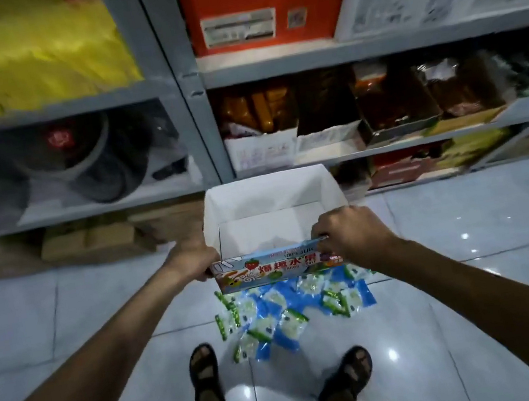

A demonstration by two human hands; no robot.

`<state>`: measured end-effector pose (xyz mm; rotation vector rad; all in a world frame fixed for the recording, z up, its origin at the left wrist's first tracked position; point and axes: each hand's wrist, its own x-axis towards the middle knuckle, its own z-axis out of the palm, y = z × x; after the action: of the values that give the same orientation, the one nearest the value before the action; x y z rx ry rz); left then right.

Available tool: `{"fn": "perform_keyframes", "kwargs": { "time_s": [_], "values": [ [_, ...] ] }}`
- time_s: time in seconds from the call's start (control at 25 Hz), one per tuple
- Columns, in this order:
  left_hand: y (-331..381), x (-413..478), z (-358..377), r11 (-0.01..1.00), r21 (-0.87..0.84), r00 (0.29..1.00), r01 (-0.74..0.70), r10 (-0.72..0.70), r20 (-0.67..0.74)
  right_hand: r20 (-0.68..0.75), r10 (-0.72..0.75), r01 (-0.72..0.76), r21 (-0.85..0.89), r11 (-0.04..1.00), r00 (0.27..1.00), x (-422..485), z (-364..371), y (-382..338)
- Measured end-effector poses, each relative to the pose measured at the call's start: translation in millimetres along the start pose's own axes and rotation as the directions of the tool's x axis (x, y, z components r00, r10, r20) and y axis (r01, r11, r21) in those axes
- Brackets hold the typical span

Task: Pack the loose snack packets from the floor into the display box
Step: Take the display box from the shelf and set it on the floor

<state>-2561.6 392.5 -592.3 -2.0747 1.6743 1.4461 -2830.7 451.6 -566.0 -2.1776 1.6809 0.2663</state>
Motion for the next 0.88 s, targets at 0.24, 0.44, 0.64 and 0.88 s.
{"fn": "perform_keyframes", "kwargs": {
  "time_s": [0.24,0.44,0.64,0.88],
  "values": [
    [-166.9,162.5,107.2,0.997,0.029,0.996,0.071,-0.070,-0.049,0.027,-0.107,0.105,0.048,0.993,0.994,124.0,254.6,-1.9],
    [-306.1,285.2,175.8,0.996,0.083,0.976,0.027,-0.008,-0.217,0.012,-0.191,0.180,0.268,0.946,0.982,220.8,428.2,-15.1],
    [-376.7,348.8,201.3,0.998,-0.013,0.962,0.056,-0.057,-0.267,-0.240,-0.067,0.146,0.330,0.933,0.969,266.9,514.2,-18.7],
    [-381.8,368.6,200.5,0.958,-0.288,0.946,0.008,-0.101,-0.308,-0.083,0.488,-0.213,0.828,0.520,0.869,291.9,518.6,-16.4]
  ]
}}
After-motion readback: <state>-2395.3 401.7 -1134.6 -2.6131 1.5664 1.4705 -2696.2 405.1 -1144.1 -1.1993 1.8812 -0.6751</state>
